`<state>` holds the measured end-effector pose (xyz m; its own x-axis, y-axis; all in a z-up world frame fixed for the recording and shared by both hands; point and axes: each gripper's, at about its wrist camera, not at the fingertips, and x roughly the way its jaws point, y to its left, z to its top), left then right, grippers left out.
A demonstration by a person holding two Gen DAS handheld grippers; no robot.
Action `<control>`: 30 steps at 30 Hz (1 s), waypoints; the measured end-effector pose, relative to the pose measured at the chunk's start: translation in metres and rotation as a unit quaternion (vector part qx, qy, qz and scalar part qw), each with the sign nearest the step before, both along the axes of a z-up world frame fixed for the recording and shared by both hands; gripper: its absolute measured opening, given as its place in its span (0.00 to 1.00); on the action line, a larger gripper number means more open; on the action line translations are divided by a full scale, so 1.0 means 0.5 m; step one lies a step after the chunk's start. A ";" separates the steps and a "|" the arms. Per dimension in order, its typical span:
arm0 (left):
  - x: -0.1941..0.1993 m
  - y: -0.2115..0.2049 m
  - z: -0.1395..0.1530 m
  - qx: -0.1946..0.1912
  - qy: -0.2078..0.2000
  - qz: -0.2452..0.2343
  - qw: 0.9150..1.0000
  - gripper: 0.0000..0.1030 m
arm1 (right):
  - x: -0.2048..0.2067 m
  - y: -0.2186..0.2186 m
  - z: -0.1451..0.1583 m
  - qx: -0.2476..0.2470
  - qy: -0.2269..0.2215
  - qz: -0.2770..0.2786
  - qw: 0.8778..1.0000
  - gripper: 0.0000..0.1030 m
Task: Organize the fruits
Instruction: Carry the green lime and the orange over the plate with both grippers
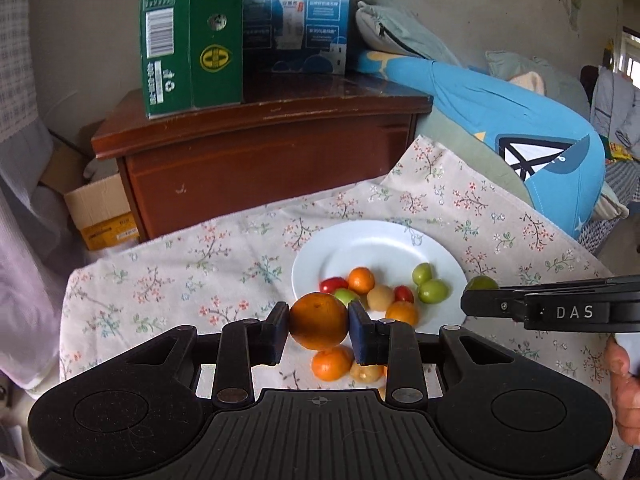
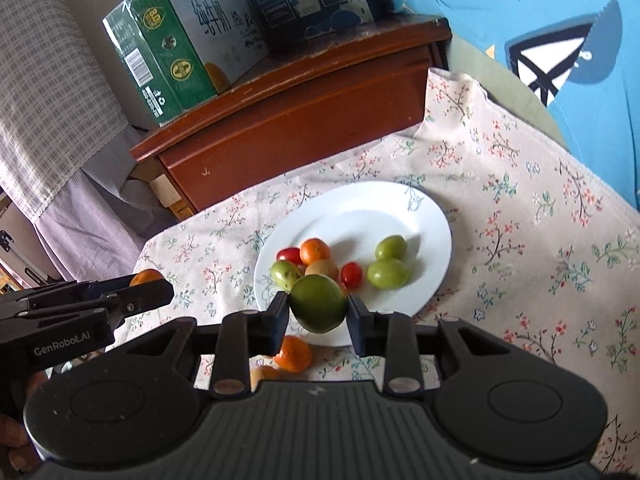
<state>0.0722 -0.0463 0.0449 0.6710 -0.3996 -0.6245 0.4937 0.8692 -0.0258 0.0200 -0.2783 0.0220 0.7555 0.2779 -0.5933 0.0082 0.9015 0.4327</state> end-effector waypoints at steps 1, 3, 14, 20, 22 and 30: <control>0.007 -0.002 0.007 0.003 -0.005 -0.004 1.000 0.28 | 0.003 -0.004 0.006 -0.001 -0.004 0.001 1.000 0.30; 0.024 -0.005 0.015 0.002 -0.010 -0.009 1.000 0.28 | 0.010 -0.016 0.018 -0.004 -0.012 -0.001 1.000 0.30; 0.117 -0.049 0.007 -0.027 0.009 -0.008 1.000 0.28 | 0.087 -0.068 0.019 0.003 -0.016 -0.020 1.000 0.30; 0.173 -0.071 -0.029 -0.049 0.034 0.001 0.998 0.28 | 0.130 -0.073 0.005 0.000 -0.022 -0.016 1.000 0.30; 0.190 -0.073 -0.046 -0.057 0.045 0.004 0.997 0.28 | 0.142 -0.068 -0.003 -0.005 -0.020 -0.009 1.000 0.30; 0.237 -0.073 -0.108 -0.083 0.084 0.026 0.993 0.28 | 0.179 -0.044 -0.048 -0.012 0.004 0.008 1.000 0.30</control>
<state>0.1905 -0.0827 -0.0089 0.5849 -0.4737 -0.6584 0.4250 0.8703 -0.2487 0.1094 -0.3002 -0.0019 0.7462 0.2752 -0.6062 -0.0031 0.9120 0.4102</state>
